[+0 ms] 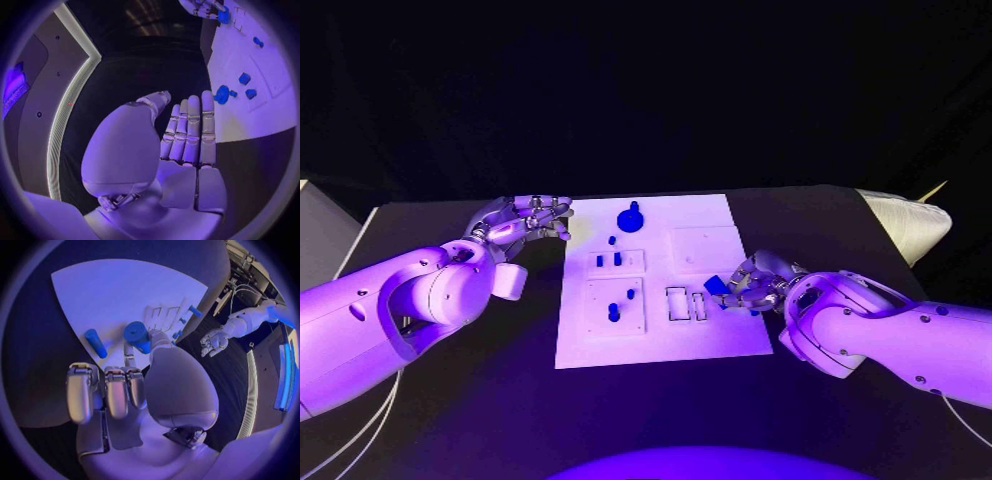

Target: Assemble the parts on the task board

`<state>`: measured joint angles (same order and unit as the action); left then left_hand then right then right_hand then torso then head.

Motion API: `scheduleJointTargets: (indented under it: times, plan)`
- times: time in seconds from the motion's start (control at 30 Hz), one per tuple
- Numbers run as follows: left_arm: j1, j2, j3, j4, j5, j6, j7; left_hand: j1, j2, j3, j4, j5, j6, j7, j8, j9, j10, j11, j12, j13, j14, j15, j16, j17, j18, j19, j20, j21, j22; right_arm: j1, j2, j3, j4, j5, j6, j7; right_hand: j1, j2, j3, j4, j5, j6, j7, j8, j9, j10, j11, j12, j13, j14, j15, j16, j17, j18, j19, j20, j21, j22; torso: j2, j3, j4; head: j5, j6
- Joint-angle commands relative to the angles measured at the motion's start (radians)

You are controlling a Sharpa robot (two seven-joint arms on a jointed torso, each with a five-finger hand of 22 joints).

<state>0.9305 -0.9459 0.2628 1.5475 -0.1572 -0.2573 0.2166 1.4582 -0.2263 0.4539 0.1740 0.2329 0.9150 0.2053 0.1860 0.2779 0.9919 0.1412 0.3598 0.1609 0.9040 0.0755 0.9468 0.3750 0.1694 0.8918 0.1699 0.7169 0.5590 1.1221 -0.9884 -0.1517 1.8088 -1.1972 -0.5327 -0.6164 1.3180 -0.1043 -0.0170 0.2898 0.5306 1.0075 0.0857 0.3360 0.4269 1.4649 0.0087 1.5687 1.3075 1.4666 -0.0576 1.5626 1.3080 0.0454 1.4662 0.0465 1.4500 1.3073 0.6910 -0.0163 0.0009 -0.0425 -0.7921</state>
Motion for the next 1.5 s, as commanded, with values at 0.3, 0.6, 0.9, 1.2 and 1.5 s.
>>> scheduleJointTargets:
  times: [0.3,0.6,0.9,1.2,1.5]
  plan:
    - [0.000,0.001,0.001,0.004,0.005,0.010,0.005,0.004,0.006,-0.002,0.006,0.001,-0.006,0.000,-0.002,-0.001,-0.004,-0.001,0.005,-0.001,0.004,0.001,-0.004,0.002,0.013,0.006,-0.001,-0.003,-0.001,0.033,-0.003,0.004,0.047,0.016,-0.022,0.008,0.008,-0.007,0.011,0.002,0.004,0.016,-0.005,0.000,0.000,0.106,-0.005,0.002,0.263,0.104,-0.007,0.007,0.259,-0.021,0.083,-0.010,0.006,0.214,0.001,-0.0006,0.0007,0.002,0.002]
    - [0.000,0.001,0.001,0.006,0.007,0.009,0.005,0.004,0.006,-0.002,0.006,0.001,-0.006,0.000,-0.002,-0.001,-0.004,-0.001,0.005,-0.001,0.004,0.001,-0.004,0.002,0.013,0.006,-0.001,-0.003,-0.001,0.034,0.064,0.002,0.026,0.049,0.027,0.004,-0.029,-0.023,0.030,0.003,-0.048,0.021,-0.002,-0.004,-0.006,0.106,-0.003,0.002,0.263,0.103,-0.005,0.007,0.259,-0.021,0.082,-0.009,0.005,0.214,0.002,-0.0010,0.0013,0.003,-0.003]
    - [0.000,0.005,0.001,0.004,0.011,0.010,0.005,0.006,0.007,-0.002,0.008,0.001,-0.006,0.000,-0.001,-0.002,-0.005,-0.001,0.006,-0.001,0.004,0.001,-0.004,0.002,0.013,0.007,-0.001,-0.006,-0.002,0.021,0.112,-0.003,-0.006,0.061,0.066,-0.010,-0.068,-0.033,0.035,0.003,-0.107,0.023,-0.001,-0.003,-0.008,0.106,-0.001,0.002,0.263,0.103,-0.003,0.006,0.257,-0.021,0.082,-0.007,0.003,0.214,0.003,-0.0010,0.0011,0.006,-0.009]
    - [0.000,0.005,0.001,0.003,0.012,0.010,0.005,0.006,0.007,-0.002,0.008,0.001,-0.006,0.000,-0.001,-0.002,-0.005,-0.001,0.006,-0.001,0.004,0.001,-0.004,0.002,0.013,0.007,-0.001,-0.006,-0.002,0.014,0.131,-0.004,-0.015,0.050,0.076,-0.015,-0.088,-0.033,0.035,0.004,-0.141,0.027,-0.003,0.001,-0.007,0.106,-0.002,0.002,0.263,0.104,-0.004,0.008,0.262,-0.023,0.084,-0.007,0.012,0.219,0.002,0.0007,0.0010,0.015,-0.013]
    - [0.000,0.003,0.001,0.003,0.013,0.009,0.005,0.006,0.007,-0.002,0.008,0.001,-0.006,0.000,-0.001,-0.002,-0.005,-0.001,0.006,-0.001,0.004,0.001,-0.004,0.002,0.013,0.007,-0.001,-0.006,-0.002,0.013,0.138,-0.004,-0.025,0.033,0.076,-0.024,-0.102,-0.031,0.033,0.005,-0.149,0.031,-0.004,0.004,-0.006,0.106,-0.003,0.002,0.263,0.104,-0.005,0.008,0.263,-0.023,0.085,-0.007,0.015,0.220,0.002,0.0002,-0.0009,0.016,-0.012]
